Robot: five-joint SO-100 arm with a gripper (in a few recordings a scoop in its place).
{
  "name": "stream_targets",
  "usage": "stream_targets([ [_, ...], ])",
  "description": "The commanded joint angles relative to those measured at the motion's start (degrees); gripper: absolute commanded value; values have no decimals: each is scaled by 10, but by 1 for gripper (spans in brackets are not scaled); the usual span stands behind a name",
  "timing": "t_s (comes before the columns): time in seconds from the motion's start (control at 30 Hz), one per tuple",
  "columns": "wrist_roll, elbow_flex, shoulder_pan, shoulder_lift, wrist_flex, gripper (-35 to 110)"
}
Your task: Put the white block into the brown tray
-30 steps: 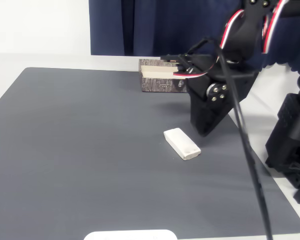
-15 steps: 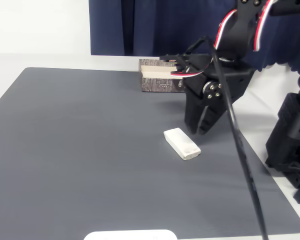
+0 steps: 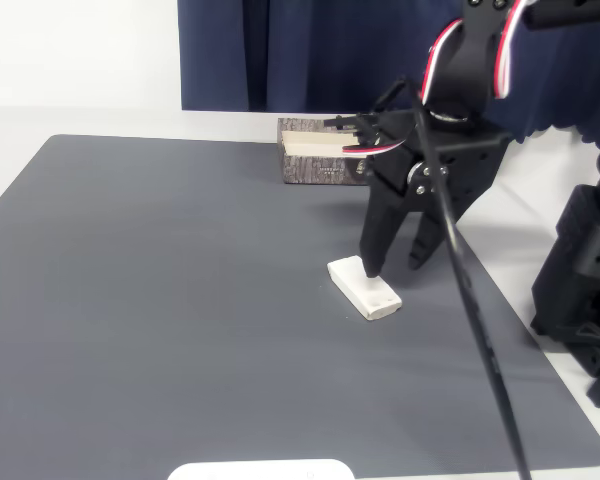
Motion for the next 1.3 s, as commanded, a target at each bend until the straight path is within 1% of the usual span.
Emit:
stream_targets([
  [0.0,1,-22,7,1,4,32],
  [0.07,-1,-22,8,-1,4,38],
  [0.1,7,-22,8,-2,4,44],
  [0.17,39,-19,8,-4,8,52],
  [0.43,50,-27,11,-10,54,52],
  [0.7,28,-65,16,-51,55,52],
  [0.87,4,-79,18,-89,49,52],
  [1.27,-30,-85,23,-158,-10,52],
])
